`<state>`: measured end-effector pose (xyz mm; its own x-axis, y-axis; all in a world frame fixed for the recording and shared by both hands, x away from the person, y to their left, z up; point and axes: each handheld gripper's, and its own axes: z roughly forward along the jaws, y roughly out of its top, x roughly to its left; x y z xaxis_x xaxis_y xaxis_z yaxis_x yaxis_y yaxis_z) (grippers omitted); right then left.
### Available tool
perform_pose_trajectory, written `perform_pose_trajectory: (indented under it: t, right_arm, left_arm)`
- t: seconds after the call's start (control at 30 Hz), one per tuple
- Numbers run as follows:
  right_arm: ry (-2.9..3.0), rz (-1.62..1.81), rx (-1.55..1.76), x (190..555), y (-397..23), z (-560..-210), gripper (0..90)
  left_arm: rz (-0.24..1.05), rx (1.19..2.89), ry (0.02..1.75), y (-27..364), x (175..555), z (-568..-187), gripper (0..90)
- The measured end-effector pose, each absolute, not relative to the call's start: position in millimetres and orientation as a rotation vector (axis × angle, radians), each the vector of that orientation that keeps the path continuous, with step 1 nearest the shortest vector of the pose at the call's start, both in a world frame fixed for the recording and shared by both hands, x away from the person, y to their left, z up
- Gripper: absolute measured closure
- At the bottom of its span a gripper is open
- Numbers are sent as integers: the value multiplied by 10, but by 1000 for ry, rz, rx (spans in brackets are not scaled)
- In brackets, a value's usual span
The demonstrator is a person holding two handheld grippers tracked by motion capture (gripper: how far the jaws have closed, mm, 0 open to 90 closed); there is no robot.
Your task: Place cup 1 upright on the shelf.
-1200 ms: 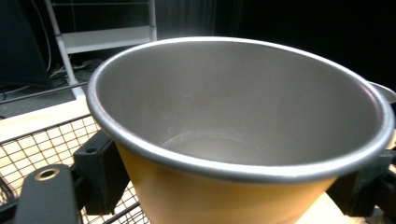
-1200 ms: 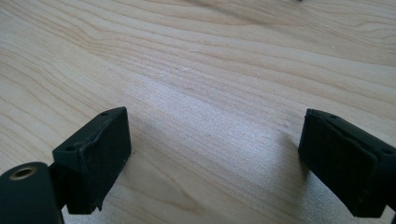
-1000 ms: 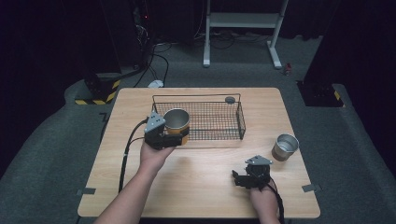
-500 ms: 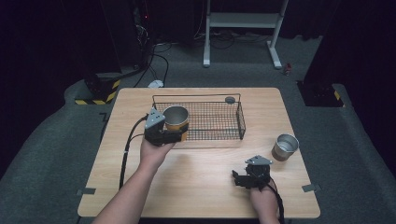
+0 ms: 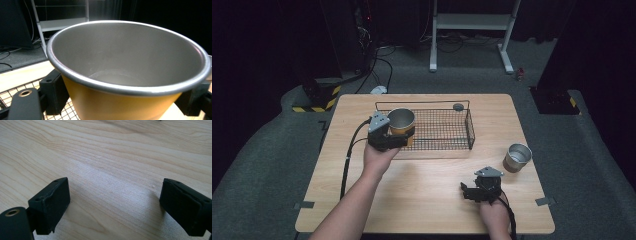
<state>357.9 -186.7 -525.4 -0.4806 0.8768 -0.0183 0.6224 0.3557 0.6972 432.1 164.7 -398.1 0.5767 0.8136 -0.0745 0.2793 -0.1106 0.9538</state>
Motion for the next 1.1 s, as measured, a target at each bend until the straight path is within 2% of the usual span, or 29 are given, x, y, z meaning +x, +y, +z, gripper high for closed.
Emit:
perform_pose_trajectory:
  t: [1.1]
  right_arm:
    - [2233, 895, 1316, 3578, -1866, -5254, 93]
  left_arm:
    - [584, 1652, 1005, 1629, 4734, -4011, 156]
